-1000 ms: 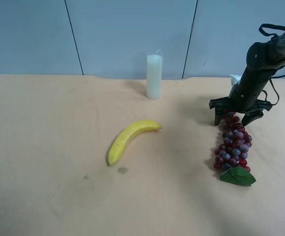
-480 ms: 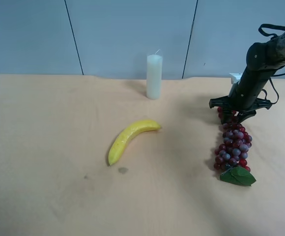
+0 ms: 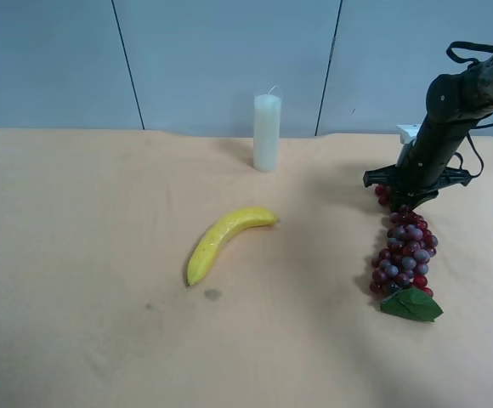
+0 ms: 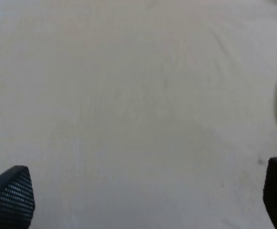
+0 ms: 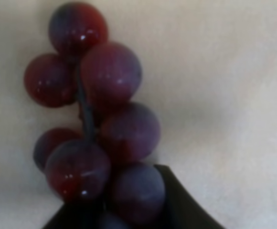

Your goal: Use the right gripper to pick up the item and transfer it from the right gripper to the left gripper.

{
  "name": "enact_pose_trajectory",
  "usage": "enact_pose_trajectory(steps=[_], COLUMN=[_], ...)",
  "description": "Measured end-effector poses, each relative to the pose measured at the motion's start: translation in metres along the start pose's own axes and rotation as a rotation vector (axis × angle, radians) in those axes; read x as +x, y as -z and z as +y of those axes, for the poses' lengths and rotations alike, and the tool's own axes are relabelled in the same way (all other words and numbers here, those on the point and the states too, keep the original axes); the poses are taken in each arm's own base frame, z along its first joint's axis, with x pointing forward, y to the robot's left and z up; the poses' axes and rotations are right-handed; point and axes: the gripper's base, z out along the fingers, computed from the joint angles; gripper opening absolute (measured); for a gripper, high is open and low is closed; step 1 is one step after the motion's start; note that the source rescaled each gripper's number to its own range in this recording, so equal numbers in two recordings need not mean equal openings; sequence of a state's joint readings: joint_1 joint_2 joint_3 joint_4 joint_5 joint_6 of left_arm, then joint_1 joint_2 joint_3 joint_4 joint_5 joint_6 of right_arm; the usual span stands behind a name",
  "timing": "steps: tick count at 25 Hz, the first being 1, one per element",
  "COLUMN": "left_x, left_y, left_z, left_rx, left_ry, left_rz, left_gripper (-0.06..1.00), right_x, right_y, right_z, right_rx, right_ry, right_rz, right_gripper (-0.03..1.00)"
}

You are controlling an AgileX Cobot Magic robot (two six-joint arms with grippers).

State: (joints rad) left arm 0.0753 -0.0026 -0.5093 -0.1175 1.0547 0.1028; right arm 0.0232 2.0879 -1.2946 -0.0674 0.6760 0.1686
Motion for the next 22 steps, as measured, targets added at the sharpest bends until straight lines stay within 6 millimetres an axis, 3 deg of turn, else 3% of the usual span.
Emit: enact_pose_trajectory(steps=[15,22], left_x=[0.0,0.0], left_y=[0.0,0.0], left_z=[0.0,0.0], left_rx=[0.0,0.0], left_ry=[0.0,0.0], left_rz=[0.0,0.0], left_gripper=[0.93,0.93], right_x=[-0.001,-0.006], right_y=[0.002,0.038], right_z=[0.0,-0.001], right_rx=[-0.001,-0.011], right_ry=[0.008,0.004], right_rz=[-0.006,-0.094], right_gripper=[0.04,0.04])
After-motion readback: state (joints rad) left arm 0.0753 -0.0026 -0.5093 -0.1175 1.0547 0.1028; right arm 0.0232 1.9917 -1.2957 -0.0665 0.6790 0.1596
